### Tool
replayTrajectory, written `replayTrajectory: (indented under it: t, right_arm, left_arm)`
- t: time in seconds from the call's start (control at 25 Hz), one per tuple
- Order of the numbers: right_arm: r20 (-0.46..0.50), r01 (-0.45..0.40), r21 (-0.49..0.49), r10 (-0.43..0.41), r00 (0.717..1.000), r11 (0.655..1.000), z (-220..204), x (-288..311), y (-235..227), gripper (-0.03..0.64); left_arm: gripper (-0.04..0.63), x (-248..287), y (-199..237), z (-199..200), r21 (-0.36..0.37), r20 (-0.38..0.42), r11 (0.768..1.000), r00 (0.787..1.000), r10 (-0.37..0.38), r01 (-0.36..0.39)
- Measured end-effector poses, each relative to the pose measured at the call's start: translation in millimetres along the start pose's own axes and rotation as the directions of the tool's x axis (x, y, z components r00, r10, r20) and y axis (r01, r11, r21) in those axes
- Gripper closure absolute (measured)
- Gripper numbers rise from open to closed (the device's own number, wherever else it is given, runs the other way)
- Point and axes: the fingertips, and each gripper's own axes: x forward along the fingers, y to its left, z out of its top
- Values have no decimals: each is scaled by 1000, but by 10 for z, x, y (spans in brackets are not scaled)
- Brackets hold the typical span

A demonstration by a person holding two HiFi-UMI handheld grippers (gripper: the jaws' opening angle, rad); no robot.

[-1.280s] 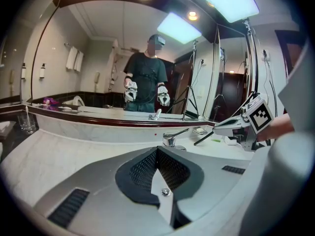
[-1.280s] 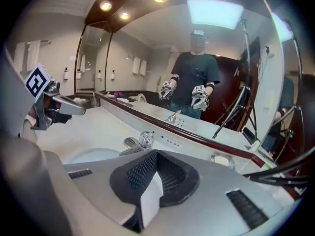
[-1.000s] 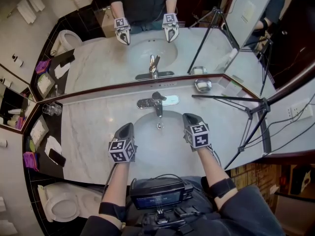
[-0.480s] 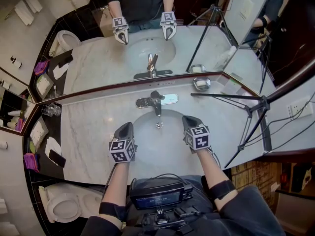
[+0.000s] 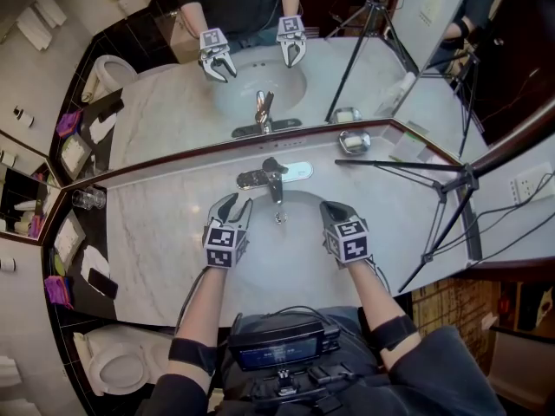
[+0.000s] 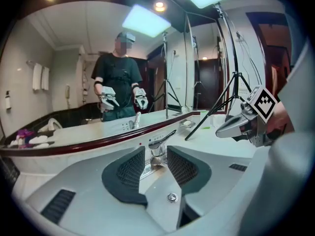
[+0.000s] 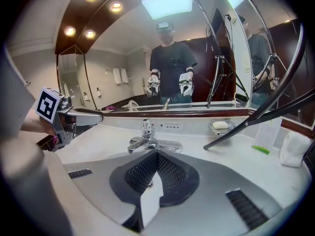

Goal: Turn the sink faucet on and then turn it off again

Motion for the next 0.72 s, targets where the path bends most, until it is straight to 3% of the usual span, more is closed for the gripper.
replayTrajectory:
  t: [0.16, 0.36, 0.72]
  right_arm:
    - [-4, 19, -6, -19, 1000, 1000, -13, -2, -64, 597]
    - [-7, 30, -3, -30, 1000, 1000, -6, 7, -119, 597]
    - [-13, 44, -3, -44, 999, 999, -5, 21, -191, 597]
  left_arm:
    - [414, 288, -164, 128, 160, -43, 984, 997, -69, 75]
    - [413, 615, -257, 181, 276, -85, 953, 991, -103, 122]
    - [360, 1107, -474, 117, 450, -198, 860, 966, -165, 239]
